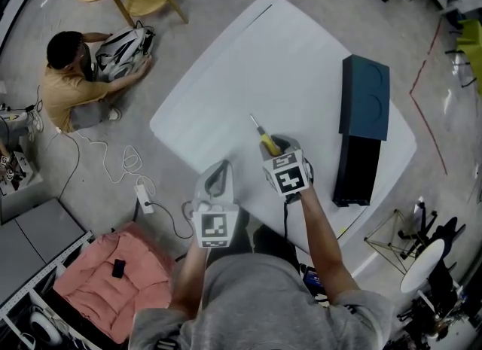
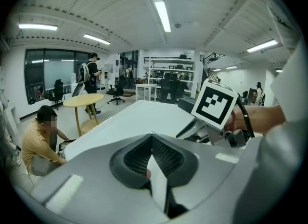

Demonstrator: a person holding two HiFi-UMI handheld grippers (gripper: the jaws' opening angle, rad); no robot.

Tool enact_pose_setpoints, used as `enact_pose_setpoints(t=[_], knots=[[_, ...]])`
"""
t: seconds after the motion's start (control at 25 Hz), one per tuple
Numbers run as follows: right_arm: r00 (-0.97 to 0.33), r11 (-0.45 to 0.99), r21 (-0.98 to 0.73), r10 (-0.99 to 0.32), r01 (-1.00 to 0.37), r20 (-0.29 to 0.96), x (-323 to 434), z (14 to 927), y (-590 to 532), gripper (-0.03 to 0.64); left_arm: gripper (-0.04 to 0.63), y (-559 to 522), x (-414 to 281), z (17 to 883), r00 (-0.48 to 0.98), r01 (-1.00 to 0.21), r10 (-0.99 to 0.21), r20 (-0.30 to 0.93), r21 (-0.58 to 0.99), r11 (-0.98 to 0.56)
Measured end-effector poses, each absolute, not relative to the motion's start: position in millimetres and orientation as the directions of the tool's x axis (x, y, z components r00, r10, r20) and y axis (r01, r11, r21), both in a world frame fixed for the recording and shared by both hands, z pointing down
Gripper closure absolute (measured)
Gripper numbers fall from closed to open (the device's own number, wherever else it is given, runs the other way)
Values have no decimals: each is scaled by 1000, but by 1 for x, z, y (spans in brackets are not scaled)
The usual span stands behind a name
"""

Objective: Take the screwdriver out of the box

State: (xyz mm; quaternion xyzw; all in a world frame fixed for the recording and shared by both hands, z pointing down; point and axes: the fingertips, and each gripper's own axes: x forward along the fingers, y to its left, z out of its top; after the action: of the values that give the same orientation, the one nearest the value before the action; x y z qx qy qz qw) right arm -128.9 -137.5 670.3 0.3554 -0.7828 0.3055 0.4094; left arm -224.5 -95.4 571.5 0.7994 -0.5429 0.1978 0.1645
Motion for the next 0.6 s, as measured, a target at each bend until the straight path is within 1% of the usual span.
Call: enact_pose_setpoints(t=[0.08,0.2,0.28,0.48,0.6], knots=[[-428,561,-198,-314,-804,847,-131,667,-137,438,583,-95,-225,569,331,-933,-806,491,43,-357],[-449,561,-207,-336,-801,828,-132,658,-135,377,583,-92,-224,564,331,-933,-809,486,37,-359],[-458,564,-205,-354,-800,815,-132,653,-134,350,583,-90,-223,559,331,-932,-812,480,34,-360],[-465,567,-189,-394,-802,793,-132,637,-134,337,583,-88,-221,549,338,-929,-820,463,24,-369],[-455,560,-163,-433,-812,778,-128,624,-134,356,583,-87,-219,541,344,-926,-826,447,14,-378]])
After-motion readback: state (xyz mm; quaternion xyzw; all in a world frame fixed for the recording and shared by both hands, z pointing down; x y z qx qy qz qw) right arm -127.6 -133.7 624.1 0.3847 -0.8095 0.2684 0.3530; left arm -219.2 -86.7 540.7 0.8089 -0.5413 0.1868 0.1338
